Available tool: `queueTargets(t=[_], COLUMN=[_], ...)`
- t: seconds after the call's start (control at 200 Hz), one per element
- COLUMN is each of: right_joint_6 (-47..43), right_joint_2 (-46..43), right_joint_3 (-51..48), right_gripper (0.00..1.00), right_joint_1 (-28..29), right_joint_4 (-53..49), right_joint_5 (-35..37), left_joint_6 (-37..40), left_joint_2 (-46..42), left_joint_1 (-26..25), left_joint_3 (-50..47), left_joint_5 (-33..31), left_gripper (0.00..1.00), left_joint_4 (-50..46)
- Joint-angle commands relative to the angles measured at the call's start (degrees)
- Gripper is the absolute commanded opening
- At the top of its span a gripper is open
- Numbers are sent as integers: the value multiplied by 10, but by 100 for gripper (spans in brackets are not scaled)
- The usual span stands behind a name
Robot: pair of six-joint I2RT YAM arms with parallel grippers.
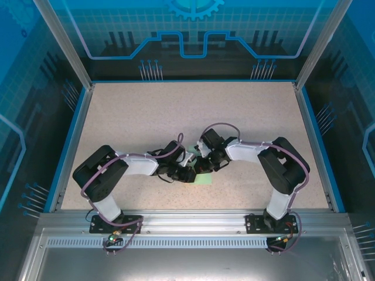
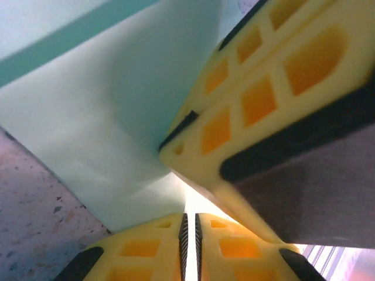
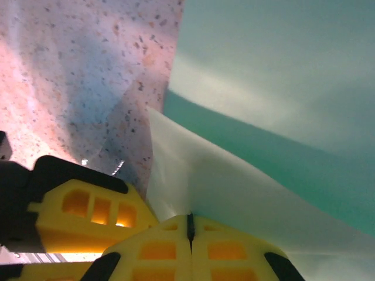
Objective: Fold a paper plane with a square sheet of paper (fold left side to right side)
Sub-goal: Fold the triangle a second time at the center of the table.
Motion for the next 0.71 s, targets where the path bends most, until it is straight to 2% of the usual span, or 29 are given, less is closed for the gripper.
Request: queueTargets(t=[0.0,0.375,0.7], right_joint_6=[-7,-47,-88], right_joint_2=[16,28,39], right_joint_3=[13,24,42], right_gripper=[5,5,5], right_joint_1=[7,-11,-58], right_joint_4=[-49,-110,-134], right_joint_5=[21,65,90], left_joint_6=[6,8,7], left_joint_2=[30,39,41], left_joint_1=[-9,-10,-10], left_joint_3=[-19,-20,-23], left_joint_5=[-21,-29,-27], left_gripper=[16,15,15], left_joint_4=[-32,-41,-37])
